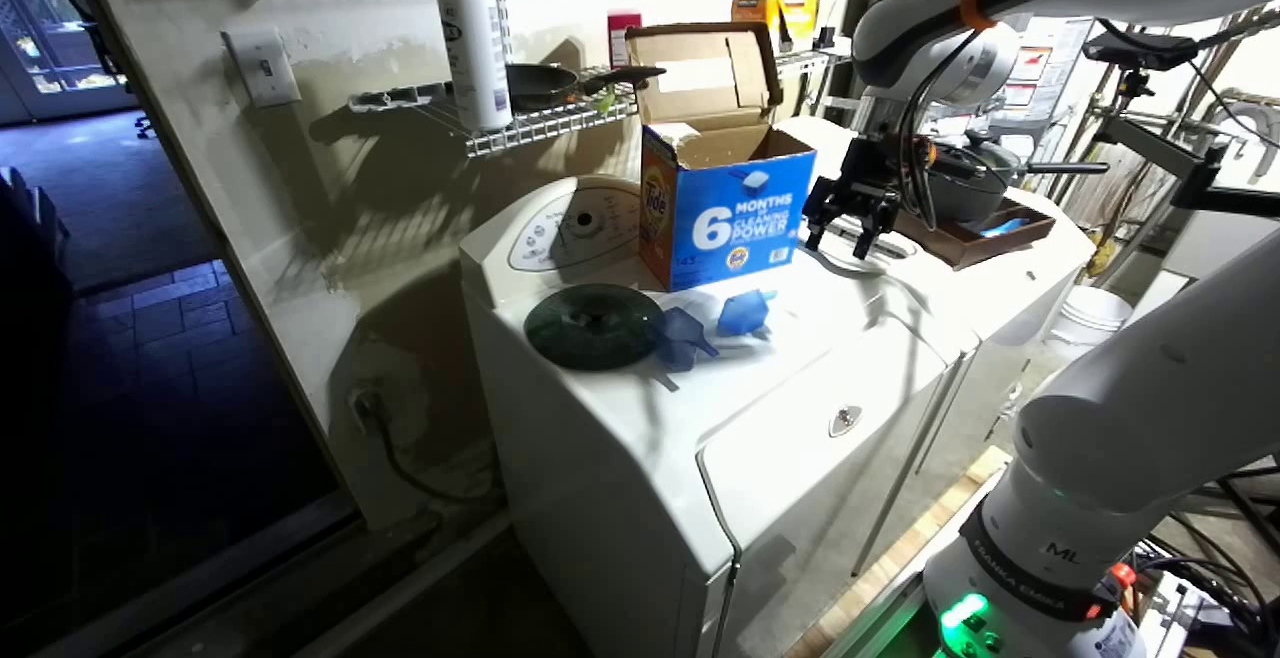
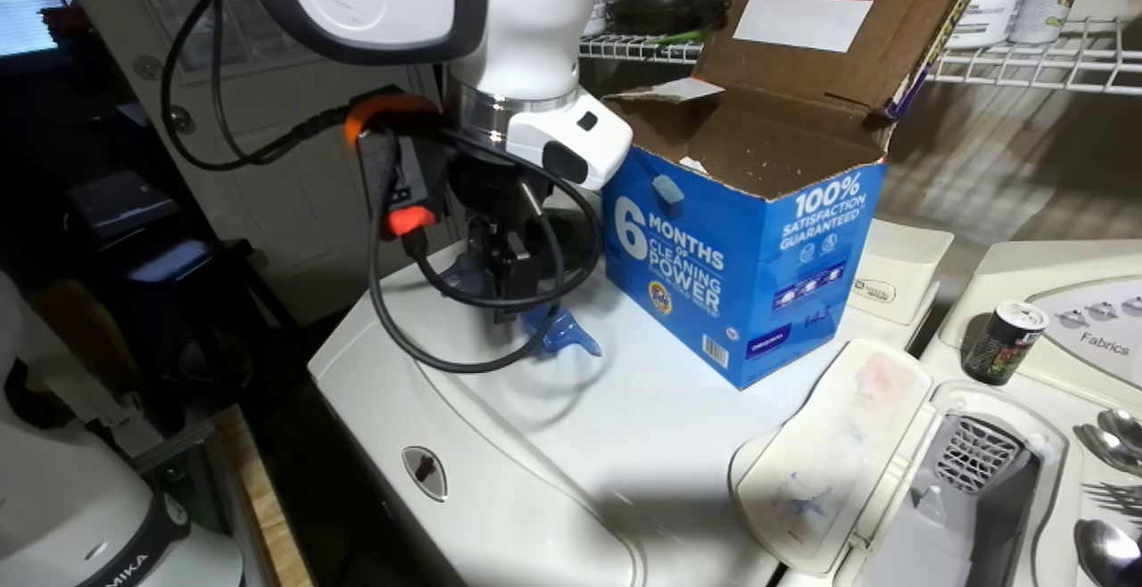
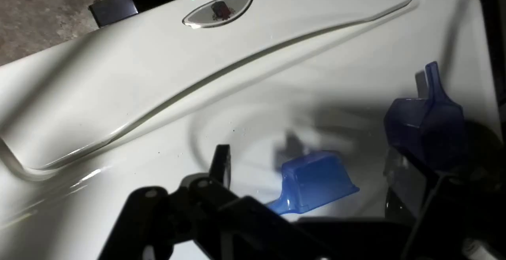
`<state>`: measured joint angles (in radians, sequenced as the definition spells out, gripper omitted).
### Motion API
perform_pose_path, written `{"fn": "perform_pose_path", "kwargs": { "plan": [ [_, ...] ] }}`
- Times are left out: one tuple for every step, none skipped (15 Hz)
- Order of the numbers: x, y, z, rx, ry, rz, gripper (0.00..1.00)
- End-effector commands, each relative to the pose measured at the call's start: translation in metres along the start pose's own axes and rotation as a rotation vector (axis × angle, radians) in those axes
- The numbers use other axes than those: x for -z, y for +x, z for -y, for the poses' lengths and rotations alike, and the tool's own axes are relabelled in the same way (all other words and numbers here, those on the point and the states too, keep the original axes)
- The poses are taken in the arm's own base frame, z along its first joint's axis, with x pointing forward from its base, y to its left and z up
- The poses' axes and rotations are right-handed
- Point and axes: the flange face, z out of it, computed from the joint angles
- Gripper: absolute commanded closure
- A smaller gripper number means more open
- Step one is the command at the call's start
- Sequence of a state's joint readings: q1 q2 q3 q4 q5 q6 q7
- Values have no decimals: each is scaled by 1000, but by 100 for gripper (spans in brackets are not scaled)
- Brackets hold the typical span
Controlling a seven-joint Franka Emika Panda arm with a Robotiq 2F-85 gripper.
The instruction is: Put the first right scoop upright
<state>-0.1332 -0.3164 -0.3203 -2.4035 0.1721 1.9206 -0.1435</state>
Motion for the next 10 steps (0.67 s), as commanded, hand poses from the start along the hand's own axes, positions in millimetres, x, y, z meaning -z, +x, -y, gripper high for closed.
{"fn": "perform_pose_path", "kwargs": {
  "plan": [
    [-15, 26, 11, -83, 21, -19, 0],
    [-20, 32, 15, -103, 22, -5, 0],
    [-25, 36, 18, -119, 15, 10, 0],
    [-28, 40, 21, -151, -1, 18, 0],
    [-31, 45, 24, -180, -23, 24, 0],
    [-35, 50, 28, -209, -41, 33, 0],
    [-38, 55, 33, -248, -68, 29, 0],
    [-40, 61, 36, -278, -89, 26, 0],
    [-44, 68, 40, -305, -117, 22, 0],
    [-47, 72, 43, -326, -134, 24, 0]
  ]
}}
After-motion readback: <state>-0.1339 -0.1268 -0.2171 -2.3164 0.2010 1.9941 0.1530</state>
